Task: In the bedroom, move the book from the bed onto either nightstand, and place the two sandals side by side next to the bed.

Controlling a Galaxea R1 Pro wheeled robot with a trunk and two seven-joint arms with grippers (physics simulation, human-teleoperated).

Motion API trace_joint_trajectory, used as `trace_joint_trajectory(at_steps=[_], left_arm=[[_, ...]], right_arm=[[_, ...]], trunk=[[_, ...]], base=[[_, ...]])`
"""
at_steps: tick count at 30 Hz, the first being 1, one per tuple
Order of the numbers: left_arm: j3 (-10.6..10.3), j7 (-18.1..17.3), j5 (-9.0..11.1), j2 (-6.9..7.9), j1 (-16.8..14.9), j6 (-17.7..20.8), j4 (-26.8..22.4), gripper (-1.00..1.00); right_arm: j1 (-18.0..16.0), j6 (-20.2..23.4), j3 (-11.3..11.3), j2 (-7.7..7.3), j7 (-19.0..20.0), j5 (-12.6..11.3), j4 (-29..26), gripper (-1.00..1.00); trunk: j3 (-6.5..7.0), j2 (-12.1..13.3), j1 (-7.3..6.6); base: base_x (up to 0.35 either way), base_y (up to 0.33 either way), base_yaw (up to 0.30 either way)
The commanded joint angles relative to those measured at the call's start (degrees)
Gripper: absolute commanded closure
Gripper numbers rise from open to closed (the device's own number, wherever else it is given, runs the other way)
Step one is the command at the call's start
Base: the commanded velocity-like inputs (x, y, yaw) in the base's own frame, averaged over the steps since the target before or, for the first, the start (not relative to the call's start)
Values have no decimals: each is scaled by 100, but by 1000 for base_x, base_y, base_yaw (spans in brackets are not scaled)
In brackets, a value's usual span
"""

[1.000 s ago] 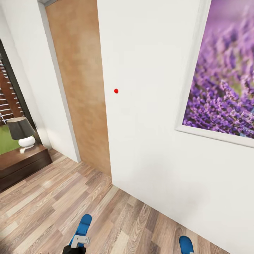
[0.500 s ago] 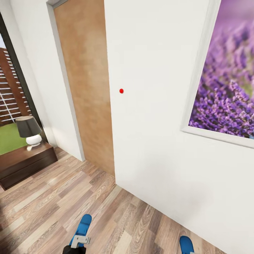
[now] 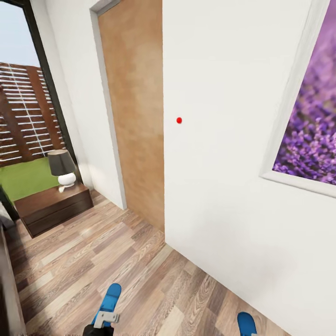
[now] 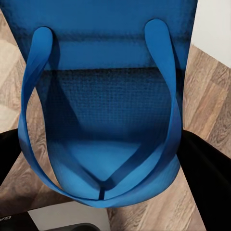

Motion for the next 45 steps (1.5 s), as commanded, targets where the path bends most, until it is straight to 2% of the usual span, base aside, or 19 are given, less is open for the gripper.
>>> trace_joint_trajectory(at_steps=[1,24,31,36,40,45], left_arm=[[-45,-7,46,1,-7,-16,6,100],[-47,-7,46,1,-7,-16,6,100],[-47,-11,44,1,-7,-16,6,100],[-47,-36,43,-5,-7,-7,6,100],[-42,-41,45,-6,-7,25,10,100],[-33,-35,53,-3,-7,57,8,100]], right_arm=[[-4,-22,48,-3,-20,-68,1,100],[-4,-20,48,0,-20,-68,-2,100],[-3,-14,102,59,17,-51,-13,100],[-4,30,127,188,390,-13,-55,100],[-5,61,131,233,825,3,-102,100],[-5,70,128,247,1097,5,-117,100]], trunk=[[-12,-12,3],[-12,-12,3],[-12,-12,3],[-12,-12,3],[-12,-12,3],[-12,-12,3]], base=[[0,0,263],[58,0,84],[81,0,21],[21,0,4],[6,0,1],[2,0,0]])
